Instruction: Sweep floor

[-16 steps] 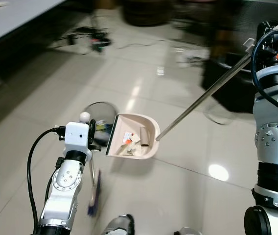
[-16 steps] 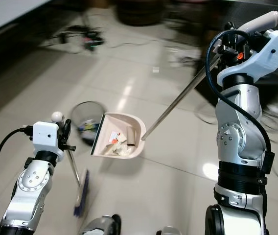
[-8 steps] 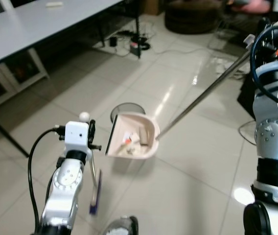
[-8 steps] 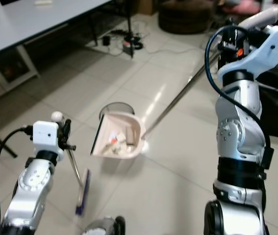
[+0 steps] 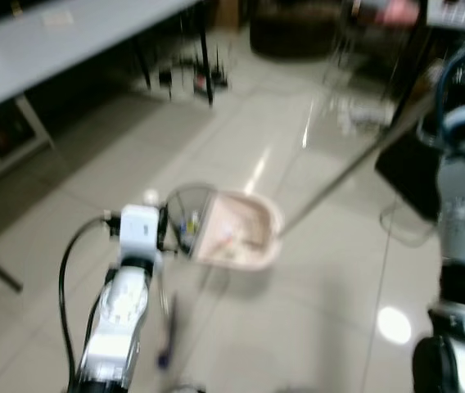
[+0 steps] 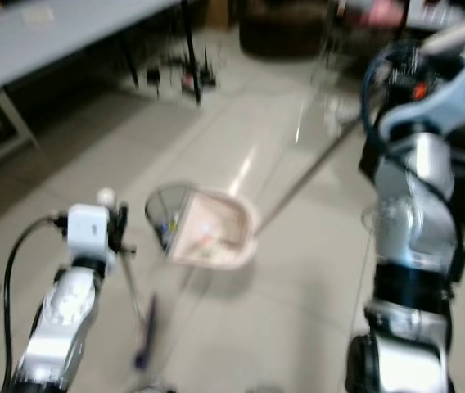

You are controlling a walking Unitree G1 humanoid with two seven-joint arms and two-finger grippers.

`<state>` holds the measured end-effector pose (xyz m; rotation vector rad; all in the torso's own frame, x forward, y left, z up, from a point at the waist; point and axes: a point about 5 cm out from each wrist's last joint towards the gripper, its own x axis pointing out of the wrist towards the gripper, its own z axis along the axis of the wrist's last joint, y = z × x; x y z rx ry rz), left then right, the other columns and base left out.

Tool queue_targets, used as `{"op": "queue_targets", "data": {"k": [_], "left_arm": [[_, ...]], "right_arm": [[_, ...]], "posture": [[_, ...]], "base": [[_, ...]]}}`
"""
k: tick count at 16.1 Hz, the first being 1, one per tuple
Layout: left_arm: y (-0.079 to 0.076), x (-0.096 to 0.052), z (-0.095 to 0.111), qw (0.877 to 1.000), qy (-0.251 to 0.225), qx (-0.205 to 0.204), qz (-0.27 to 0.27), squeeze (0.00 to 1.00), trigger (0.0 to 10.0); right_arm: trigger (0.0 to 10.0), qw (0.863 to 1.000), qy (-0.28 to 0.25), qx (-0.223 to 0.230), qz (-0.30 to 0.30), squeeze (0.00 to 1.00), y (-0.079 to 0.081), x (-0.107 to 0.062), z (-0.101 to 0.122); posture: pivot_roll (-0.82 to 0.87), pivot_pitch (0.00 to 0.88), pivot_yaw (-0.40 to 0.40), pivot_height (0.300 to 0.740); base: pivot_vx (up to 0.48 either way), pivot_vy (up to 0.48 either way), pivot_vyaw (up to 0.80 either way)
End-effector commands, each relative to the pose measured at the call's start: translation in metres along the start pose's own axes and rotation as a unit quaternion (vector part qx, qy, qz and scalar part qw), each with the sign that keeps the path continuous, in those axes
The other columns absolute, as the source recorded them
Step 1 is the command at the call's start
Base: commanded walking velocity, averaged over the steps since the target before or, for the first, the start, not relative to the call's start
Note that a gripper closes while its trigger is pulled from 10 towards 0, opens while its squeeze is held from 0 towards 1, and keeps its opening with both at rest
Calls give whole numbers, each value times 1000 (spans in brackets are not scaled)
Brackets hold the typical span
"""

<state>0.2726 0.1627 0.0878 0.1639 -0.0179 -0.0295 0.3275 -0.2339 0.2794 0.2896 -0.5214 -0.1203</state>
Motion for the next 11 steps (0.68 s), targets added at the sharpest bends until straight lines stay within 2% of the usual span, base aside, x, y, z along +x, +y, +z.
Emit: {"op": "queue_targets", "data": {"k": [1, 6, 11], "left_arm": [[8, -1, 6, 1000, -17, 17, 18, 0, 10000], [8, -2, 5, 999, -18, 18, 20, 0, 10000], [10, -1, 4, 999, -17, 20, 18, 0, 10000]], "right_arm": [[10000, 999, -27, 29, 28, 0, 16, 6, 9], [10000, 998, -33, 44, 20, 0, 14, 9, 10], [10000, 999, -33, 34, 20, 0, 14, 9, 9]], "posture": [[-10, 35, -18, 740], [-8, 36, -14, 740], [-7, 36, -9, 740]], "base": [[319, 0, 0], [319, 0, 0], [317, 0, 0]]}}
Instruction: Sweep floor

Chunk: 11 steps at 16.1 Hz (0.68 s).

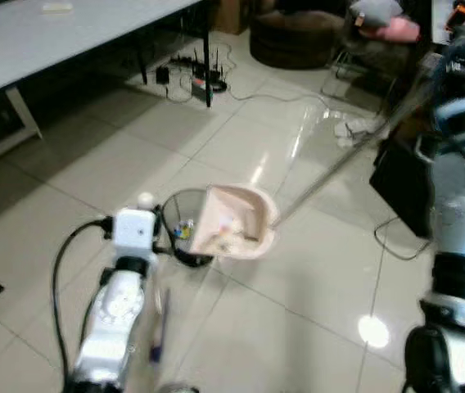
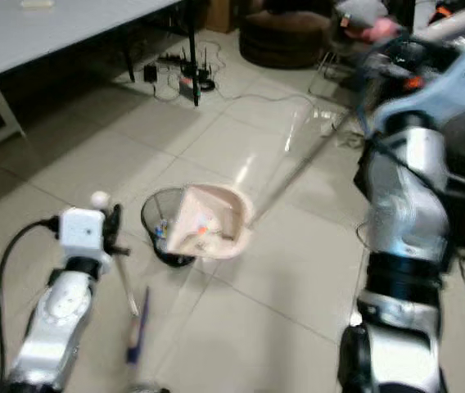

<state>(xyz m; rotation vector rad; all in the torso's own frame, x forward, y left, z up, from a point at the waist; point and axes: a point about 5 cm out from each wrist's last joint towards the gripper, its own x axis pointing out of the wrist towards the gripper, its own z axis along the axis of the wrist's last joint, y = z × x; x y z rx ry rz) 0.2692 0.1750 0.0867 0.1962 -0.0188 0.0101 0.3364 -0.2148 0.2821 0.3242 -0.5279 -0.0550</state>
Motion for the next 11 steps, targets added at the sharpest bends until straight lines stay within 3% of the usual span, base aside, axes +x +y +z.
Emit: {"op": "queue_targets", "data": {"k": [1, 11], "left_arm": [[-2, 3, 7, 1000, -18, 4, -1, 0, 10000], [-5, 2, 6, 1000, -17, 0, -7, 0, 10000]], "right_arm": [[10000, 999, -36, 8, -5, 0, -4, 4, 16], [10000, 999, -35, 9, -18, 0, -10, 2, 13]], "posture": [[-7, 36, -9, 740], [-12, 37, -5, 740]], "base": [[319, 0, 0], [317, 0, 0]]}}
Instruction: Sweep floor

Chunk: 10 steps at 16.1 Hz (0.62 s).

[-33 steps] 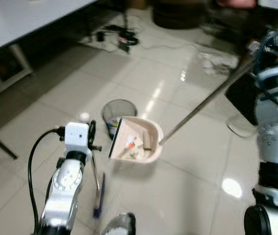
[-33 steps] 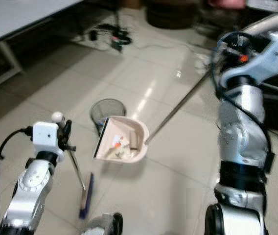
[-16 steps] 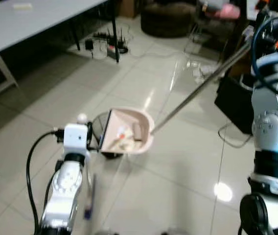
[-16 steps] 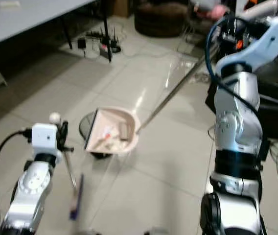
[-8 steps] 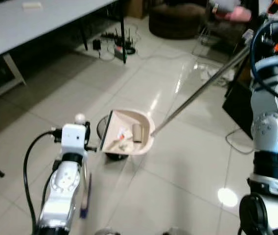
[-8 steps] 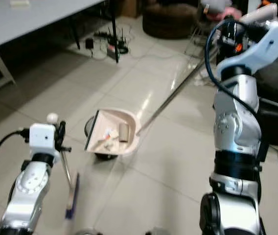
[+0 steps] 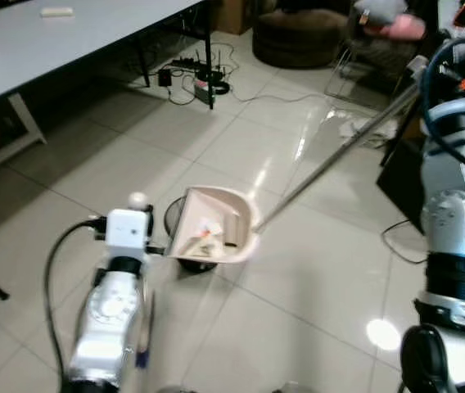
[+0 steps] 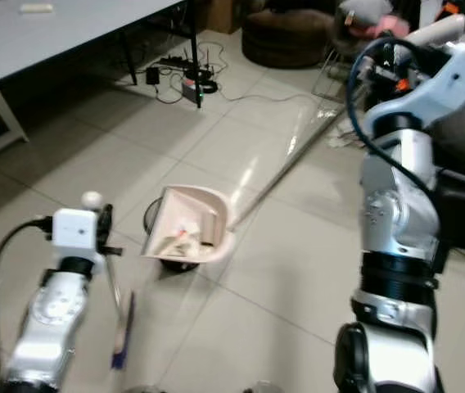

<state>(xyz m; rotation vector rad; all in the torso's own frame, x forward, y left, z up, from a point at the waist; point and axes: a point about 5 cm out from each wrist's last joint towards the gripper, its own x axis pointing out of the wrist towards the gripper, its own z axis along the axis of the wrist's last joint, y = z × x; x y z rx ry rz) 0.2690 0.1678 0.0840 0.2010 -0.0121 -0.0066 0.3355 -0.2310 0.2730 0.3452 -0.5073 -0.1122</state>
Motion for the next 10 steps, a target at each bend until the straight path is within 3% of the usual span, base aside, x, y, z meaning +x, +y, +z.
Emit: {"op": "queue_targets", "data": {"k": [1, 10], "left_arm": [[2, 3, 8, 1000, -20, -3, 1, 0, 10000], [-1, 4, 10, 1000, -25, -4, -9, 0, 10000]], "right_arm": [[10000, 999, -38, 5, 13, 0, 8, 4, 14], [10000, 999, -32, -19, 16, 0, 9, 0, 5]], "posture": [[-13, 36, -4, 740], [-12, 37, -3, 740]], "base": [[315, 0, 0], [350, 0, 0]]}}
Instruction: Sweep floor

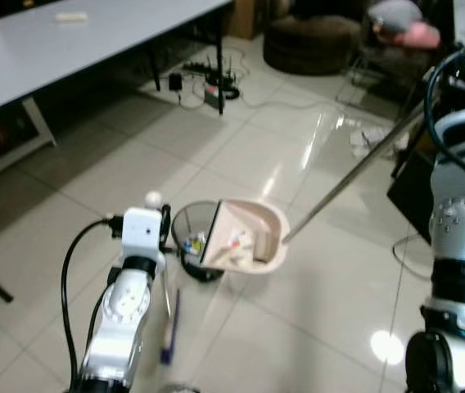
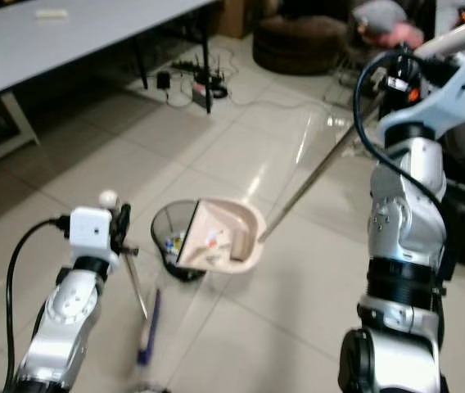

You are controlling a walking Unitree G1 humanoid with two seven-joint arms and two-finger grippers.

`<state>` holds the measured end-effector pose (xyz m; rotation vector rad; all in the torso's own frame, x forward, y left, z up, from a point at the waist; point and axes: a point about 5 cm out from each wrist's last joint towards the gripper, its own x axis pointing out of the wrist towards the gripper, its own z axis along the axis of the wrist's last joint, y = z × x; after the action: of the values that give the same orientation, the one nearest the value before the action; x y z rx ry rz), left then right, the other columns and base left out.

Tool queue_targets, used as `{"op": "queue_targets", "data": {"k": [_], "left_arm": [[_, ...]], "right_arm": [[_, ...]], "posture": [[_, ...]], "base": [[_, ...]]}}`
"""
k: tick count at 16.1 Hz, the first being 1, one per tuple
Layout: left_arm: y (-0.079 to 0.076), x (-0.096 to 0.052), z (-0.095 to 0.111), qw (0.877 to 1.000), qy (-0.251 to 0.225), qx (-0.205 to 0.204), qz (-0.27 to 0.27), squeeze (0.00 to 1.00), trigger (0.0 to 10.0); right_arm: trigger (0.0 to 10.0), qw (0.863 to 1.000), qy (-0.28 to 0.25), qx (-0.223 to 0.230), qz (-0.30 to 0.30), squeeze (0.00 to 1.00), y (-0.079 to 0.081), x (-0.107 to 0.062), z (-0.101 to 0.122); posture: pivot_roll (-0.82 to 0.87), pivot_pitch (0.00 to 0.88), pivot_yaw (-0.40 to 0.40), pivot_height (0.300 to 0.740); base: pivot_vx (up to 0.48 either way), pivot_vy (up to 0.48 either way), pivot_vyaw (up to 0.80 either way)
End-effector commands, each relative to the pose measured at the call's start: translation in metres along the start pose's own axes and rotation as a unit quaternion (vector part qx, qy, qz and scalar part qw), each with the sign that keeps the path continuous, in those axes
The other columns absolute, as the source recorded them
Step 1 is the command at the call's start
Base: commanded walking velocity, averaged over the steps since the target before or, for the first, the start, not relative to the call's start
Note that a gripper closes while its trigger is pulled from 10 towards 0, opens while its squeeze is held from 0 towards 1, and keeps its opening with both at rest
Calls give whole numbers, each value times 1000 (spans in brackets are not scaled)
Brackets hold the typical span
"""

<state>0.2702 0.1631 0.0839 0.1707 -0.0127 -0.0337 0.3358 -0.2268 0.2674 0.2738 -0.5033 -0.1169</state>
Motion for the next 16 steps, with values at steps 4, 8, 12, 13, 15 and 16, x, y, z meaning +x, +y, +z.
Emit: {"op": "queue_targets", "data": {"k": [4, 8, 12, 13, 15, 16], "left_arm": [[3, 3, 9, 1000, -24, 8, 2, 0, 10000], [3, 2, 9, 1000, -25, 6, 0, 0, 10000], [4, 3, 9, 1000, -26, 5, 1, 0, 10000], [4, 2, 9, 1000, -27, 5, 1, 0, 10000], [4, 2, 9, 1000, -27, 6, 0, 0, 10000], [4, 2, 9, 1000, -27, 6, 0, 0, 10000]], "right_arm": [[10000, 999, -30, 14, 10, 0, 6, 1, 9], [10000, 999, -28, 13, 12, 0, 7, 1, 8], [10000, 999, -28, 15, 14, 0, 9, 2, 8], [10000, 999, -28, 15, 14, 0, 9, 2, 8], [10000, 999, -28, 16, 12, 0, 8, 2, 7], [10000, 999, -29, 16, 11, 0, 8, 2, 7]], "posture": [[-12, 38, -3, 740], [-11, 38, -5, 740], [-11, 38, -5, 740], [-11, 38, -4, 740], [-11, 39, -3, 740], [-11, 39, -2, 740]], "base": [[384, 0, 0], [414, 0, 0], [430, 0, 0], [435, 0, 0], [435, 0, 0], [431, 0, 0]]}}
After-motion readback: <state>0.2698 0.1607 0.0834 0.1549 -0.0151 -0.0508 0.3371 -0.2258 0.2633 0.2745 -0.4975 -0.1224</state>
